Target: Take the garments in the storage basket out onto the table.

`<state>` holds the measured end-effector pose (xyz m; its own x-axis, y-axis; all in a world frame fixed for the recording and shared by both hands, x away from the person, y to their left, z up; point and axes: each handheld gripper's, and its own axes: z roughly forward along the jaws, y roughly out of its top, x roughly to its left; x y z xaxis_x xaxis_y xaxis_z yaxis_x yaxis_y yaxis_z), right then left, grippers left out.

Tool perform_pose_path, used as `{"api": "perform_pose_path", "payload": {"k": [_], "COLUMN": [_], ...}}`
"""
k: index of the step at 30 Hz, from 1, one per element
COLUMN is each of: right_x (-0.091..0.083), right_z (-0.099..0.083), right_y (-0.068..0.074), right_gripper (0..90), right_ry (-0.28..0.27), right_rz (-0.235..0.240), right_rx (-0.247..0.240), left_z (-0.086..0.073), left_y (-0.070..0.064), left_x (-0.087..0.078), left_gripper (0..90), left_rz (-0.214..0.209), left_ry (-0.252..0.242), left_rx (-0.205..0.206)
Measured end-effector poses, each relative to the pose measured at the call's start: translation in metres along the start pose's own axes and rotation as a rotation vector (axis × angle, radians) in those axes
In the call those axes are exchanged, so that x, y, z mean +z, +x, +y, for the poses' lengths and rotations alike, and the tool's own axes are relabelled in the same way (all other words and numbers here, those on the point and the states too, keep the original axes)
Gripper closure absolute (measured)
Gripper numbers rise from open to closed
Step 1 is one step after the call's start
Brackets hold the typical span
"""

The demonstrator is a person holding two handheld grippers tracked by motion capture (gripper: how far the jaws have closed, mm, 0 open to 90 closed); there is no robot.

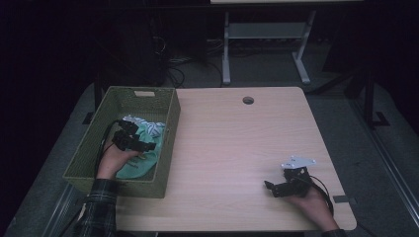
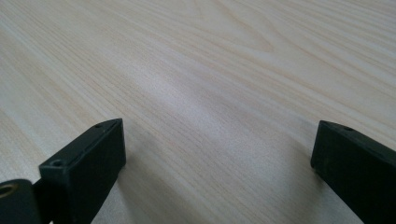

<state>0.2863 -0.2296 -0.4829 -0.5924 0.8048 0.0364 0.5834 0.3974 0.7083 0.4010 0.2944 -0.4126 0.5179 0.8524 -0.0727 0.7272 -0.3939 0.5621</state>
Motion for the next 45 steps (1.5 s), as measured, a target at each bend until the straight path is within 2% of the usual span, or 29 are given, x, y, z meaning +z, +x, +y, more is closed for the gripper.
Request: {"api": "perform_pose_path", "payload": {"k": [3,8,10,12,16,19,24,31,34,35,37,39,40,45], "right_x": [0.000,0.000,0.000,0.000,0.000,0.000,0.000,0.000,0.000,0.000,0.000,0.000,0.000,0.000], "right_z": [0.000,0.000,0.000,0.000,0.000,0.000,0.000,0.000,0.000,0.000,0.000,0.000,0.000,0.000], "right_y": [0.000,0.000,0.000,0.000,0.000,0.000,0.000,0.000,0.000,0.000,0.000,0.000,0.000,0.000], "right_gripper": [2.6,2.6,2.6,2.6,2.6,2.6,2.6,2.6,2.6,2.6,2.6,2.6,2.6,2.6], "right_ry": [0.000,0.000,0.000,0.000,0.000,0.000,0.000,0.000,0.000,0.000,0.000,0.000,0.000,0.000], "right_rz": [0.000,0.000,0.000,0.000,0.000,0.000,0.000,0.000,0.000,0.000,0.000,0.000,0.000,0.000], "right_rx": [0.000,0.000,0.000,0.000,0.000,-0.001,0.000,0.000,0.000,0.000,0.000,0.000,0.000,0.000], "left_z": [-0.001,-0.001,-0.002,-0.003,-0.004,-0.005,-0.005,-0.005,-0.004,-0.004,-0.003,-0.003,-0.002,0.000], "left_y": [0.001,0.002,0.002,0.001,0.001,-0.001,-0.002,-0.003,-0.003,-0.002,-0.002,-0.001,0.000,0.003], "left_x": [0.004,0.006,0.009,0.011,0.016,0.019,0.023,0.022,0.020,0.019,0.017,0.015,0.012,0.004], "left_gripper": [16.5,16.7,18.3,21.1,22.4,22.2,22.1,37.3,50.9,59.6,66.4,74.5,76.5,82.8], "left_rz": [0.012,0.016,0.029,0.040,0.043,0.047,0.060,0.069,0.070,0.060,0.064,0.074,0.075,0.073], "left_ry": [0.030,0.049,0.074,0.098,0.137,0.169,0.193,0.213,0.217,0.223,0.224,0.217,0.202,0.158], "left_rx": [-0.008,-0.013,-0.024,-0.019,-0.025,-0.010,0.004,0.025,0.021,0.017,0.015,0.001,-0.021,-0.051]}}
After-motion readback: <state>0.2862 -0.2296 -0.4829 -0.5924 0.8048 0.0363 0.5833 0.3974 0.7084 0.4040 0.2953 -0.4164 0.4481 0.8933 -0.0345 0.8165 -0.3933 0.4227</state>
